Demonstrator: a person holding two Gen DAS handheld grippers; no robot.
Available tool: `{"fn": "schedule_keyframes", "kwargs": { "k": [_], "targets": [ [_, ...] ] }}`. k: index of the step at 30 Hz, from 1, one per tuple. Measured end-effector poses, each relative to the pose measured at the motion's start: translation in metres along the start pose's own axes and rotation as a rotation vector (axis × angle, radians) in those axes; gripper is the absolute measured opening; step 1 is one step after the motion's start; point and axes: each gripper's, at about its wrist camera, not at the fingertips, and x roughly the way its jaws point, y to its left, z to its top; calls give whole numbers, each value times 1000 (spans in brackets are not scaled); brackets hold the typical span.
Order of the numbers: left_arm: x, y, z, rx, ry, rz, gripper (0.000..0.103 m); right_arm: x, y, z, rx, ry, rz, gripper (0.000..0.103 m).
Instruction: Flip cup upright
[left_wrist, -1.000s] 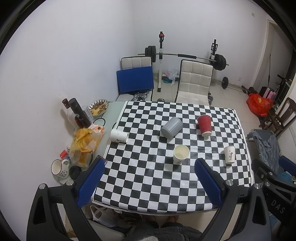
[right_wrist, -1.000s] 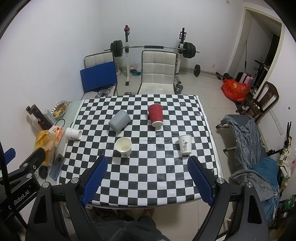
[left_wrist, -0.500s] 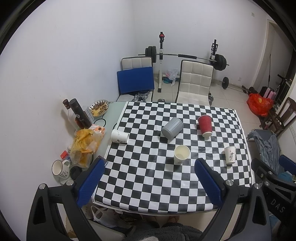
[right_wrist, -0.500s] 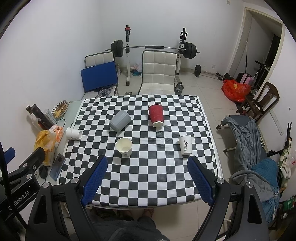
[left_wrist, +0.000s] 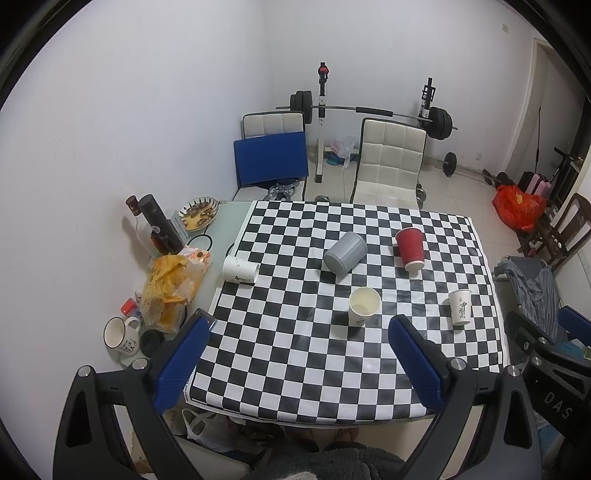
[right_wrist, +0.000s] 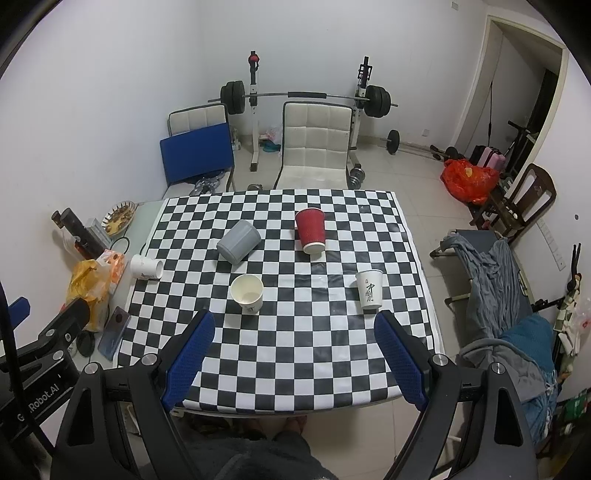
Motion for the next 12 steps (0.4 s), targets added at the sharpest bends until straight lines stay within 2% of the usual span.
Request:
{"fn": "schedule_keyframes", "kwargs": {
  "k": [12],
  "targets": [
    [0, 0, 0, 4, -2, 3, 99, 2, 0, -1, -3, 1, 1, 90]
  ]
}}
